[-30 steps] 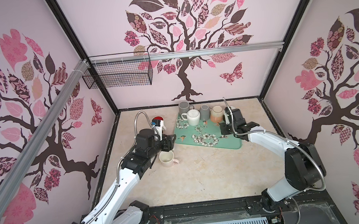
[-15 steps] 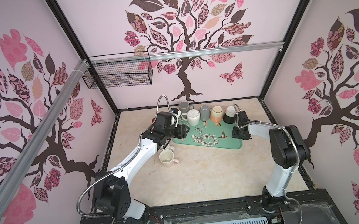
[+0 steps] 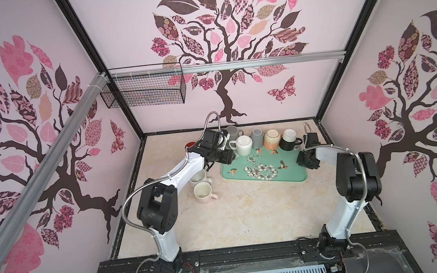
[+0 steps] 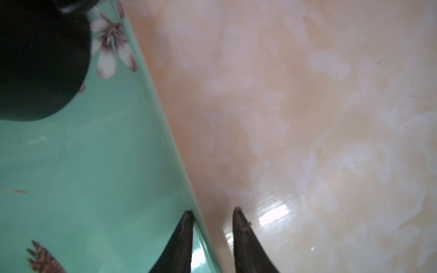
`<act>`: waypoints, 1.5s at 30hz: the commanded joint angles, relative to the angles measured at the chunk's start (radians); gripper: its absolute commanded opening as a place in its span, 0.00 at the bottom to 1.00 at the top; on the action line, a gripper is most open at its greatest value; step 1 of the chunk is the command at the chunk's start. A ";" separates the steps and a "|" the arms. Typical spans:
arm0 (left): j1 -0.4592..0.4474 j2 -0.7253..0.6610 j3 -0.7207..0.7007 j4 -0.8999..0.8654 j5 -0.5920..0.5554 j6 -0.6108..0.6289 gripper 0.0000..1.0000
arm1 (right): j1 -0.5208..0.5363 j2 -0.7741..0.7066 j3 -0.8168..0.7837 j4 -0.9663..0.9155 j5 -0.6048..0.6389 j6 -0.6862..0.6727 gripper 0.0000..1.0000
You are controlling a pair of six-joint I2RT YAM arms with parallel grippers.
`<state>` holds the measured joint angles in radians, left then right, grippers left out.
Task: Turn the mug right side up
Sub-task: Move the tray to the top-center of the table, then rotate the mug on the tray.
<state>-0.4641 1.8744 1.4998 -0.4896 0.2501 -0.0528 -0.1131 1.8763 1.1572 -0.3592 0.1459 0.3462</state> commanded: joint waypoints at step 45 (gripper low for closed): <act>0.093 0.518 0.432 0.351 0.546 0.148 0.61 | 0.155 -0.299 -0.025 0.127 -0.417 0.057 0.49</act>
<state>-0.3614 2.3726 1.8896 -0.1356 0.7727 0.0948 0.0383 1.5696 1.1332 -0.2462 -0.2581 0.4049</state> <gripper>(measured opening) 0.612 0.488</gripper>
